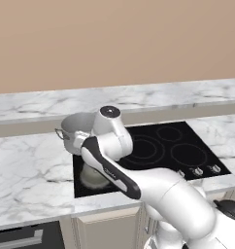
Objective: Pick the kettle from the counter and place it on a stove burner. Then turn the burner on.
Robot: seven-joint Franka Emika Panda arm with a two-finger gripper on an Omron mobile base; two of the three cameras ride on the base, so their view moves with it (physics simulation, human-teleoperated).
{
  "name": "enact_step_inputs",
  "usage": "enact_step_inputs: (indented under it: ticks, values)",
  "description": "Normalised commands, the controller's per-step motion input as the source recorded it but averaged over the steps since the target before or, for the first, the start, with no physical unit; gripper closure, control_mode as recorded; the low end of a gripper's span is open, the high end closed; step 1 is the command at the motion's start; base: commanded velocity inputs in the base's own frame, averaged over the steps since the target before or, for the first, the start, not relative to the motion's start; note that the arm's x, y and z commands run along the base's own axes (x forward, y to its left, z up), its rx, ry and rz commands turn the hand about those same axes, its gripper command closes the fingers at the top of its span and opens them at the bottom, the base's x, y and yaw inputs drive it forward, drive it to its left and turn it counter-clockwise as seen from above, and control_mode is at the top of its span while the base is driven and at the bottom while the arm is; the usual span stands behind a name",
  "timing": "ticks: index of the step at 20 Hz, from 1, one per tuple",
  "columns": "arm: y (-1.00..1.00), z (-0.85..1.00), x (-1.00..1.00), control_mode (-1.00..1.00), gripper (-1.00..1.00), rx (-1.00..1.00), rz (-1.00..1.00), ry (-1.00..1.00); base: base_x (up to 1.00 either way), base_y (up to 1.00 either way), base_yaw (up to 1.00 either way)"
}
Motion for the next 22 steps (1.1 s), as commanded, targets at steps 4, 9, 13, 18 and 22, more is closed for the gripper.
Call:
enact_step_inputs:
  ticks: [4, 9, 13, 18, 22]
  values:
    - [-0.16, 0.0, 0.36, -1.0, 1.0, 0.0, -0.05, 0.0, 0.0, 0.0, 0.0]
    - [-0.1, 0.0, 0.3, -1.0, 1.0, 0.0, -0.03, 0.0, 0.0, 0.0, 0.0]
    - [-0.2, 0.0, 0.15, -1.0, 1.0, 0.0, -0.02, 0.0, 0.0, 0.0, 0.0]
    - [-0.16, 0.0, 0.19, -1.0, 1.0, 0.0, -0.02, 0.0, 0.0, 0.0, 0.0]
    - [-0.06, 0.0, 0.19, -1.0, 1.0, 0.0, -0.01, 0.0, 0.0, 0.0, 0.0]
